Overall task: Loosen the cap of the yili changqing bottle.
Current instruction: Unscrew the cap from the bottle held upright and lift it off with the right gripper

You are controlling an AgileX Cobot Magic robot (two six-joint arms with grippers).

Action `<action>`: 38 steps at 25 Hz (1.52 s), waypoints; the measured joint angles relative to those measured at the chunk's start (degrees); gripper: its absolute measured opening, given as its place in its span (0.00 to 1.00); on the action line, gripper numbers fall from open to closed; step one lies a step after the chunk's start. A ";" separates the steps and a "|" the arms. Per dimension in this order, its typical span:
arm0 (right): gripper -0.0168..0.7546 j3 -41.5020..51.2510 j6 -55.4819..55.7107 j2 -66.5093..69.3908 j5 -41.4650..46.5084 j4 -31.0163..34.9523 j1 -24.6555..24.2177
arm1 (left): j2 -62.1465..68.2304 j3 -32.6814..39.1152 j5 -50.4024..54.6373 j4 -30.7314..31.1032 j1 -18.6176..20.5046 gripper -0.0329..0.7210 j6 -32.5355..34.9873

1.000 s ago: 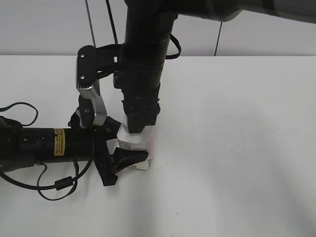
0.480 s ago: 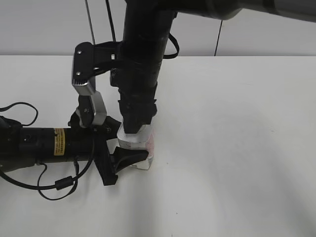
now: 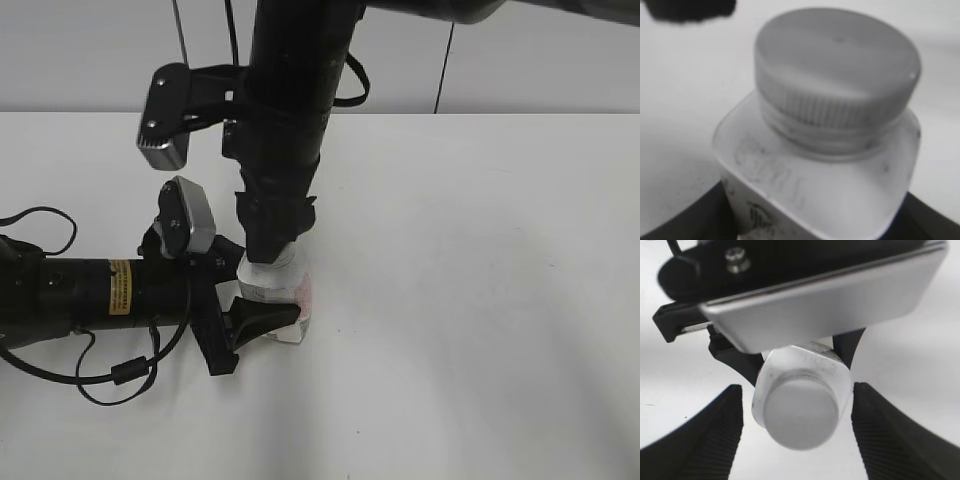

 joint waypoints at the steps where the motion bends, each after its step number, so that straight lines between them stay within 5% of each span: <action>1: 0.72 0.00 1.07 -0.65 0.00 -0.36 0.00 | 0.00 0.00 0.00 0.00 0.00 0.63 0.00; 7: 0.72 -0.04 11.33 -3.52 0.00 -2.41 0.00 | 0.00 0.00 0.00 -0.04 0.00 0.63 -0.07; 15: 0.72 -0.06 55.46 -3.63 0.00 -4.57 0.00 | 0.00 0.00 0.00 -0.04 0.00 0.63 -0.07; 19: 0.72 -0.06 65.63 -3.63 0.00 -4.91 0.00 | 0.00 0.00 0.00 -0.10 0.00 0.63 -0.07; 38: 0.72 1.61 68.44 -2.40 0.03 -4.74 0.00 | 0.00 0.00 0.00 -0.10 0.00 0.63 -0.07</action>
